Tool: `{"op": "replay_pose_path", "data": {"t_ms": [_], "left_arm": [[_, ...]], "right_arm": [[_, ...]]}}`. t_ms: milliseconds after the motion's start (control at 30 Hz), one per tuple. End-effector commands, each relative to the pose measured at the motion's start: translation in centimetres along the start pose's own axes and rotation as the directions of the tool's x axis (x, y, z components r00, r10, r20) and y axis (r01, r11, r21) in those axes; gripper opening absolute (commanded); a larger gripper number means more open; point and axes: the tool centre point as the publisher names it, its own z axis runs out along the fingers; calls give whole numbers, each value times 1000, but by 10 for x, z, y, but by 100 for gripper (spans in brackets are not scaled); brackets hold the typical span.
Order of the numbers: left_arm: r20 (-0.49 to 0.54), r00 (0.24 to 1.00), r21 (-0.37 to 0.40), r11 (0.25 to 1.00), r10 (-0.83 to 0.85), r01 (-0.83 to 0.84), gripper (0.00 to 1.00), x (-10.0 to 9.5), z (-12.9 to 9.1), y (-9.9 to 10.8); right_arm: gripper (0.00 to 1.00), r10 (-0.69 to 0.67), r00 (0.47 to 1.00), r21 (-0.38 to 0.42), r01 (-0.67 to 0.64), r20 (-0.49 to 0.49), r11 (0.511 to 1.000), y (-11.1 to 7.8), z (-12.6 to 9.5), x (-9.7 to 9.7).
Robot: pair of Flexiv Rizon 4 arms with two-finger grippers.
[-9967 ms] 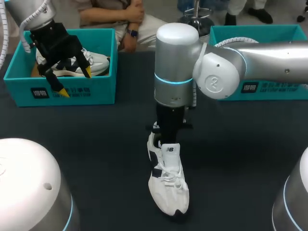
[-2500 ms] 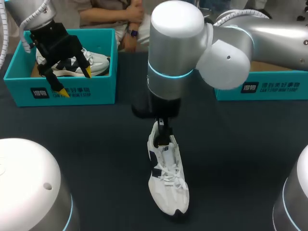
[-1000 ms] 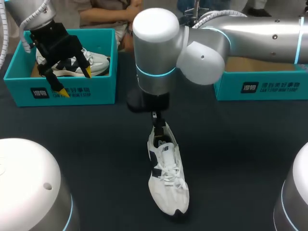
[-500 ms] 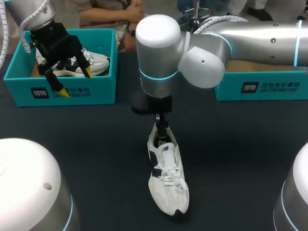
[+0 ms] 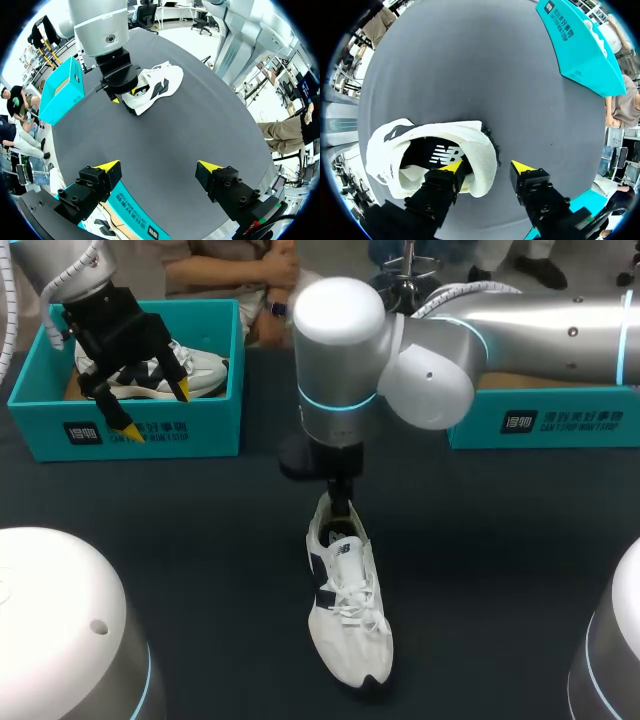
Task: Take the shoe out of the shoebox, open the shoe tongue, remove and reinsert the insole, then place the shoe into the shoebox
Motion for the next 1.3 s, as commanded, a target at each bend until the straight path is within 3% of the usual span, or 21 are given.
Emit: {"op": "replay_pose_path", "data": {"t_ms": [33,433,633,867,1300], "left_arm": [[-3,1000,-2,1000,0,0,100,-1,0,0],[-3,1000,-2,1000,0,0,100,-1,0,0],[-3,1000,-2,1000,0,0,100,-1,0,0],[-3,1000,-2,1000,0,0,100,-1,0,0],[-3,1000,-2,1000,0,0,100,-1,0,0]], "right_arm": [[0,2,1000,-3,-2,1,1000,-3,2,1],[0,-3,1000,-9,3,-6,1000,3,1,7],[0,14,1000,2,-14,4,1000,0,-19,12],[0,66,997,19,-67,28,998,-10,-65,7],[0,45,992,91,-56,119,994,-33,-190,-33]]}}
